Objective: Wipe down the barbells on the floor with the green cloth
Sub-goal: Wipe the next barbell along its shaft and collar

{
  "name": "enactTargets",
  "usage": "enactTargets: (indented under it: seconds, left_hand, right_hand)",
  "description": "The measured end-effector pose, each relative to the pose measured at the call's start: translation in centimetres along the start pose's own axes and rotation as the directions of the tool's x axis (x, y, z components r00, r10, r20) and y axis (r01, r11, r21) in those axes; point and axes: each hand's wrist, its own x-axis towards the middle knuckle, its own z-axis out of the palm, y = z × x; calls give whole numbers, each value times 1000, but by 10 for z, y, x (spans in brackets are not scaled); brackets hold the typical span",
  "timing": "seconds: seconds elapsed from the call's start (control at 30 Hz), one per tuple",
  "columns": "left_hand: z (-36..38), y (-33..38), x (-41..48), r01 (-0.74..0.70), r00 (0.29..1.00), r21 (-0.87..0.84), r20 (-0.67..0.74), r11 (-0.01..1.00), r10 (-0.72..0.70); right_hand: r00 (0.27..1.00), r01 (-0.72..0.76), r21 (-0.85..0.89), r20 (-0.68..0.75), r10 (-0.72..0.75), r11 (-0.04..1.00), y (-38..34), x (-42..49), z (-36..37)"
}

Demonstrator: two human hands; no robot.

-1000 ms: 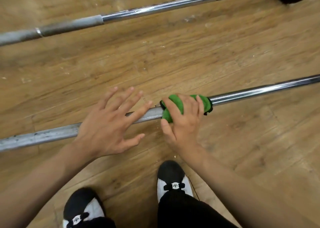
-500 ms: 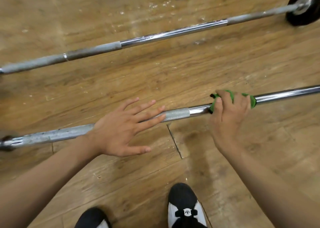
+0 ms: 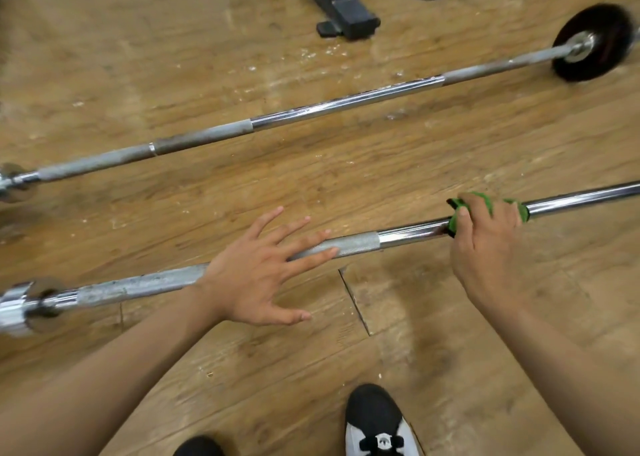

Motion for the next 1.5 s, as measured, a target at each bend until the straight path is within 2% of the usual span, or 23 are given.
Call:
enactTargets:
  seconds: [0.07,0.1,0.13,0.2,0.27,0.3,0.37,0.5,0.57,0.67,0.73,0.83,0.9,1.0,1.03,1.07,1.13,1.2,1.27,1.37,1.43,1.5]
  left_hand:
    - [-1,1,0,0,1000,4,9,1000,0]
    - [-2,3,-1,3,1000,4,10,1000,-3]
    - [-2,4,-1,7,1000,4,11,1000,-7]
    - [-3,5,-2,7,1000,5,9,1000,-7]
    - [-3,7,-4,10,1000,2,4,1000,-10]
    - [-2,7,-5,12,1000,-1,2,1000,-12]
    - [-1,9,-6,11,1000,-1,-4,1000,-11]
    - [2,12,-7,10,1000,10,-14,1000,-10]
    - [2,13,-7,12,1000,10,-15,1000,-12]
    - [2,13,-6,13,1000,11,-3,1000,-13]
    - [2,14,-6,15,1000,11,11,1000,-15]
    - [1,13,-6,16,1000,11,4,1000,-16]
    - [0,12,-7,24,1000,5,-1,1000,-24]
    - [2,10,-7,26,1000,-2,-10,1000,-26]
    - [2,9,-7,30,999,-6,-14,1000,-30]
    - [3,9,-7,34,999,-10,-18,999,-34]
    - [4,7,-6,33,999,-24,-20,999,-34]
    - [5,3,-5,23,1000,-47,-13,999,-24]
    - [5,1,-4,20,1000,-68,-7,997,-21]
    - [4,-3,-2,29,1000,-80,-8,996,-30]
    - [3,-5,-1,36,999,-83,-5,996,-37]
    - [2,-6,-1,48,999,-79,-14,996,-49]
  right_hand:
    - [996,-89,23,-27,89,996,-38,-12,7]
    - [999,-31,36,12,31,999,-59,-24,10]
    - [992,89,63,79,-93,994,-78,-39,13]
    - [909,346,128,202,-366,930,-97,-64,12]
    - [817,498,145,253,-519,855,-81,-64,10]
    - [792,544,125,249,-557,830,-65,-59,9]
    - [821,532,60,207,-531,845,-23,-43,8]
    - [951,297,-39,105,-292,954,55,-12,-18]
    - [984,171,-30,57,-169,985,62,-8,-23]
    - [999,-33,29,-40,34,999,21,-20,-11]
    - [1000,11,68,-20,-10,998,-26,-41,0]
    - [963,238,135,97,-252,962,-94,-83,17]
    - [911,357,179,152,-384,917,-108,-93,20]
    - [785,574,136,192,-590,808,-73,-71,16]
    - [783,584,110,183,-594,804,-54,-61,14]
    - [819,545,86,158,-551,834,-35,-51,11]
    - [915,391,51,85,-394,919,-1,-32,4]
    - [968,244,41,42,-246,969,20,-20,-4]
    - [988,148,41,25,-149,988,21,-12,-8]
    - [1000,28,38,3,-29,999,-15,-18,-1]
    - [995,79,52,49,-82,995,-52,-37,8]
    - [950,255,120,155,-272,959,-84,-61,14]
